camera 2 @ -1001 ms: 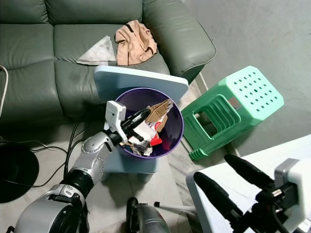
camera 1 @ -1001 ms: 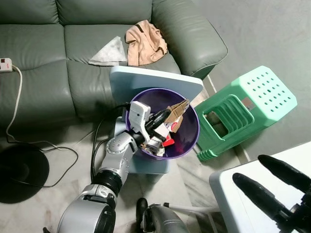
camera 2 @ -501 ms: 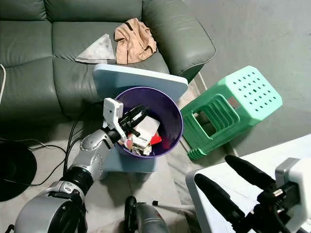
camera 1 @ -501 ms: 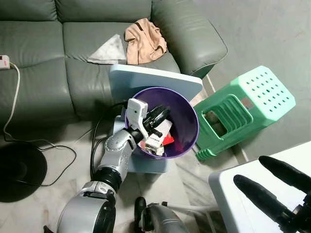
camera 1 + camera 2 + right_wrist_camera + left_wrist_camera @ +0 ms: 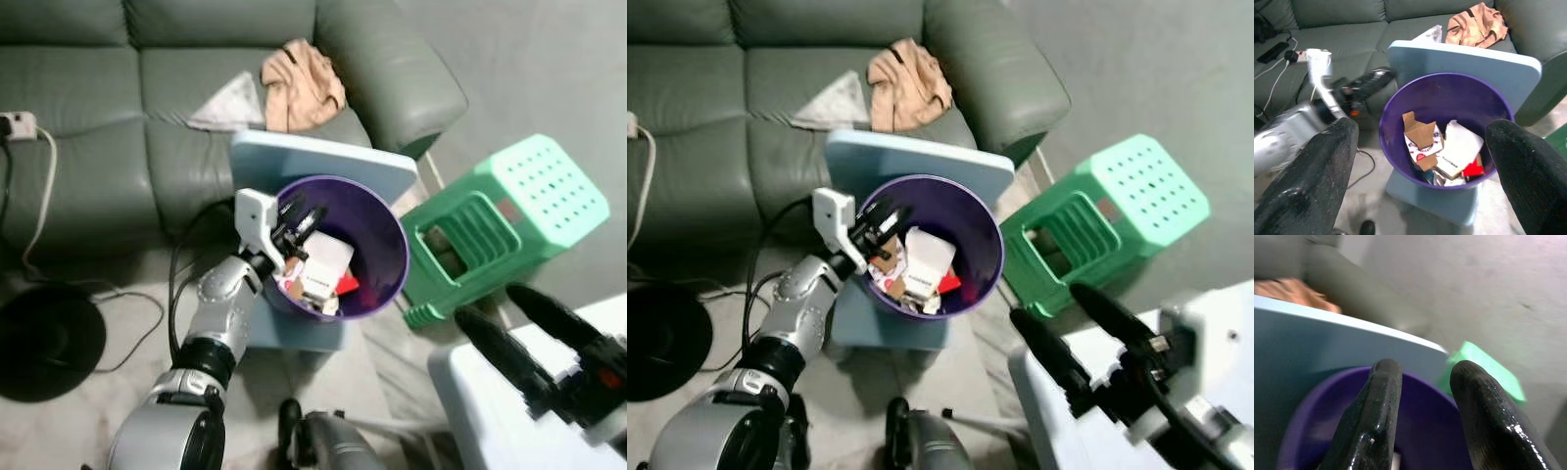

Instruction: Picking trash to rubbish bin

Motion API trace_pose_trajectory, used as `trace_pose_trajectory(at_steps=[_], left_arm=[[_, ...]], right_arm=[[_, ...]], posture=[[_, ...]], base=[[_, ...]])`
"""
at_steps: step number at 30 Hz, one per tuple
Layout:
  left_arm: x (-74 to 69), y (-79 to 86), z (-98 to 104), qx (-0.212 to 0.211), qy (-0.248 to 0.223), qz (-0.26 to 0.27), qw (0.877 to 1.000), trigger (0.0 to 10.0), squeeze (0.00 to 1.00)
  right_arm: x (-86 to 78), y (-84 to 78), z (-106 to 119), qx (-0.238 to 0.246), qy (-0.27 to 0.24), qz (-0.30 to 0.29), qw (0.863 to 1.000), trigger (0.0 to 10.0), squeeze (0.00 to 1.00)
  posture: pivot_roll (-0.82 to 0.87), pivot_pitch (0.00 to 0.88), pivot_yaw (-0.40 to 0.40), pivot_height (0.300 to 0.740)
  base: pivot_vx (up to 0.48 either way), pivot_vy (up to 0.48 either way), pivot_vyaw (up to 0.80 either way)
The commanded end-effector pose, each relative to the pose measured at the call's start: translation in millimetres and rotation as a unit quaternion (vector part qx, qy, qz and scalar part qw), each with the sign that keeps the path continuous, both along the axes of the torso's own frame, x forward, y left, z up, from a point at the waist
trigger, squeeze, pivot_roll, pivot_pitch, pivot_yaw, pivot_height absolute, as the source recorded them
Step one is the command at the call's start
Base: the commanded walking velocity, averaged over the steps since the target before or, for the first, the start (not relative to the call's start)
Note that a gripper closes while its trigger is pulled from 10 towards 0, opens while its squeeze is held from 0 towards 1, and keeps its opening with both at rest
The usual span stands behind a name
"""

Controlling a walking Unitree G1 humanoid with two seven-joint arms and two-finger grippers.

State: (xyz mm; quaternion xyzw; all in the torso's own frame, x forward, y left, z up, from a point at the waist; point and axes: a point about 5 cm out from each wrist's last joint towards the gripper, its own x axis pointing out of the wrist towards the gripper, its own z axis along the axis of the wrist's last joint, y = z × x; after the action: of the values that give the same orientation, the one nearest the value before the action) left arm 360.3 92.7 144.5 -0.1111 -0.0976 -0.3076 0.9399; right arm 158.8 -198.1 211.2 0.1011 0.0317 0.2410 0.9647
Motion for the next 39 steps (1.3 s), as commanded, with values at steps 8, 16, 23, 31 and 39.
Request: trace_pose_trajectory(at_steps=[8,16,23,31,39], left_arm=[[-12.1,14.9,-10.0,0.004,0.032,0.085,0.996,10.0,0.00],[-19.0,35.2,-0.5,0.019,0.040,0.162,0.986,10.0,0.00],[-22.7,47.2,8.5,0.019,0.042,0.207,0.977,10.0,0.00],[-26.6,54.0,9.3,0.016,0.057,0.236,0.970,10.0,0.00],[-38.1,61.4,-1.7,0.027,0.067,0.275,0.959,10.0,0.00]], right_arm=[[42.2,7.3,-33.2,0.003,-0.020,-0.075,0.997,10.0,0.00],[82.3,21.4,-52.0,0.026,-0.056,-0.123,0.990,10.0,0.00],[104.0,29.5,-62.6,0.041,-0.072,-0.150,0.985,10.0,0.00],[119.3,32.2,-74.0,0.020,-0.077,-0.181,0.980,10.0,0.00],[130.2,16.7,-85.9,-0.016,-0.075,-0.237,0.968,10.0,0.00]], posture=[[-0.12,0.219,-0.137,0.740],[-0.03,0.115,-0.097,0.740],[0.03,0.036,-0.073,0.740],[0.05,0.000,-0.072,0.740],[0.06,0.000,-0.091,0.740]], base=[[0.000,0.000,0.00],[0.000,0.000,0.00],[0.000,0.000,0.00],[0.000,0.000,0.00],[0.000,0.000,0.00]])
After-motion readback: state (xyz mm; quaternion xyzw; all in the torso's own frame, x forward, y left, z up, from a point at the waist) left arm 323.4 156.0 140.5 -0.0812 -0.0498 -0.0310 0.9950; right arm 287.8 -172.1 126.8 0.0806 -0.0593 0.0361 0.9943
